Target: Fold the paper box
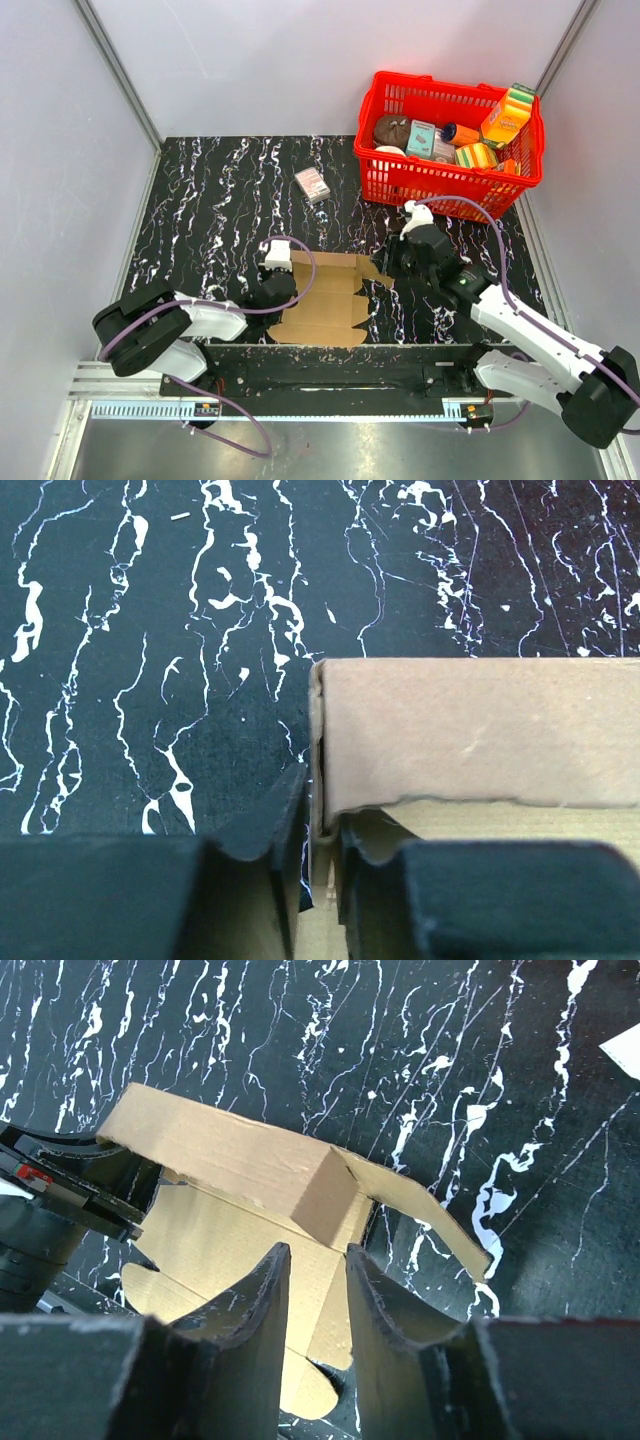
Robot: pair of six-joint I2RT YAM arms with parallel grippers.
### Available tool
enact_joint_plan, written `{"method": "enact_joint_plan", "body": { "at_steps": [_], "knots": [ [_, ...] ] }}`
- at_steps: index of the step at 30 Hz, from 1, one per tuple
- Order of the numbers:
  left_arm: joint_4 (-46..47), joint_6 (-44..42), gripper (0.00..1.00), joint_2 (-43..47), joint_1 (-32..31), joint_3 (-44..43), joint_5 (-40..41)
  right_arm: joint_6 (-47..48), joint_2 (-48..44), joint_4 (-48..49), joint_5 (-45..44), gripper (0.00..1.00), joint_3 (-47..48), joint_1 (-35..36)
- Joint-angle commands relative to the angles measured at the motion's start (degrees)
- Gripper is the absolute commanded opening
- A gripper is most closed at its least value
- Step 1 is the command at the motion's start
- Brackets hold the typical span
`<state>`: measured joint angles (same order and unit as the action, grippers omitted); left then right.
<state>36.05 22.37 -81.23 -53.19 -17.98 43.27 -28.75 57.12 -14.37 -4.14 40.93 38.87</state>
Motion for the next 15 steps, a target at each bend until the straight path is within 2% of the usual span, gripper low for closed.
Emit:
{"method": "enact_joint_plan", "body": {
  "at_steps": [1, 7, 15],
  "knots": [
    [3.41, -0.31, 0.22, -1.03, -0.16, -0.66, 0.94, 1.59, -1.31, -1.36, -2.54, 0.35, 1.7, -0.03],
    [2.44, 0.92, 0.33, 0.19, -0.16, 0.04, 0.15, 2.38, -1.75, -2.06, -2.8, 0.37, 1.61, -0.02],
    [-1.51, 2.68, 0.45, 9.94, -0.25, 3.03, -3.36, 2.82, -3.16, -2.5, -4.12, 0.39, 1.52, -0.11]
  ]
}}
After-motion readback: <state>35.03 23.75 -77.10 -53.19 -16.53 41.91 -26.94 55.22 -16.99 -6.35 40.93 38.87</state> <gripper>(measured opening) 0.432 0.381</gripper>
